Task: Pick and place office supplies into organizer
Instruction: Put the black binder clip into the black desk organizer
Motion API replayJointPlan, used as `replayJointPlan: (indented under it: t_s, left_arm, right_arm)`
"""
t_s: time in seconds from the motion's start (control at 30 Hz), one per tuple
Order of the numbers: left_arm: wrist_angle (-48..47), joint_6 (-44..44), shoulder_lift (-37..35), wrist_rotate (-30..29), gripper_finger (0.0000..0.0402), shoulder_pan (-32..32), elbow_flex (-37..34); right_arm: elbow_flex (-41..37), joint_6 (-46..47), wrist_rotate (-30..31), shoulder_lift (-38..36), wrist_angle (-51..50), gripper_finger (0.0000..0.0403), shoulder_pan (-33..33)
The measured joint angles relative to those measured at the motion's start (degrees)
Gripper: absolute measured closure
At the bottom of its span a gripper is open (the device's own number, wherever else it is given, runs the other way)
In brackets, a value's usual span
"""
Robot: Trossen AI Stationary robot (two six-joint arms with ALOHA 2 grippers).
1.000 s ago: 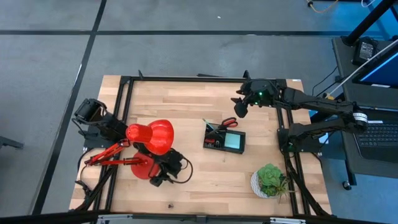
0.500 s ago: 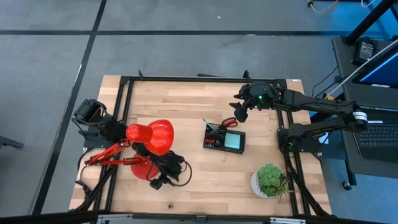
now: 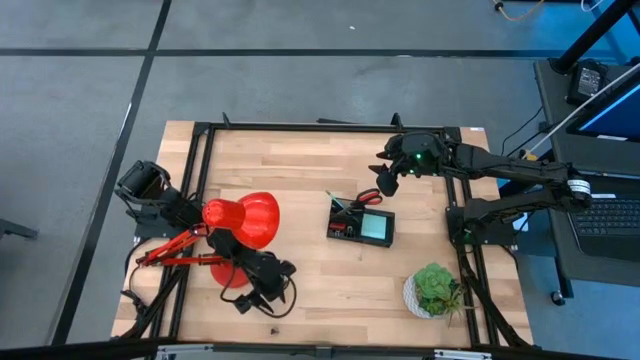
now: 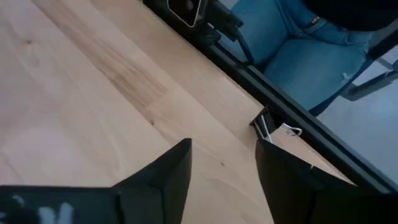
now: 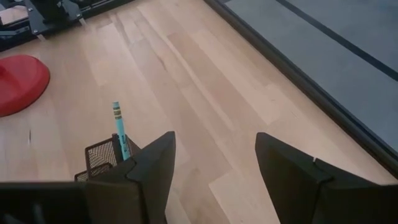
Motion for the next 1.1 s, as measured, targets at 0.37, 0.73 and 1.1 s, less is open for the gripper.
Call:
replayJointPlan:
  t_s: [0.37, 0.73, 1.1]
  left_arm:
    - [5.9, 0.3, 1.8, 0.7, 0.0188, -2.7, 0.0]
    - [16.0, -2.6, 8.0, 3.4, 0.0189, -4.0, 0.0]
    - [21.2, -2.7, 11.6, 3.7, 0.0189, -4.6, 0.0]
  right_arm:
    - [0.0, 1.5, 0.1, 0.0, 0.0, 0.0179, 0.0]
    - [0.0, 2.6, 0.1, 0.0, -0.1, 0.0179, 0.0]
    - [0.0, 3.0, 0.0, 0.0, -0.6, 0.0179, 0.0]
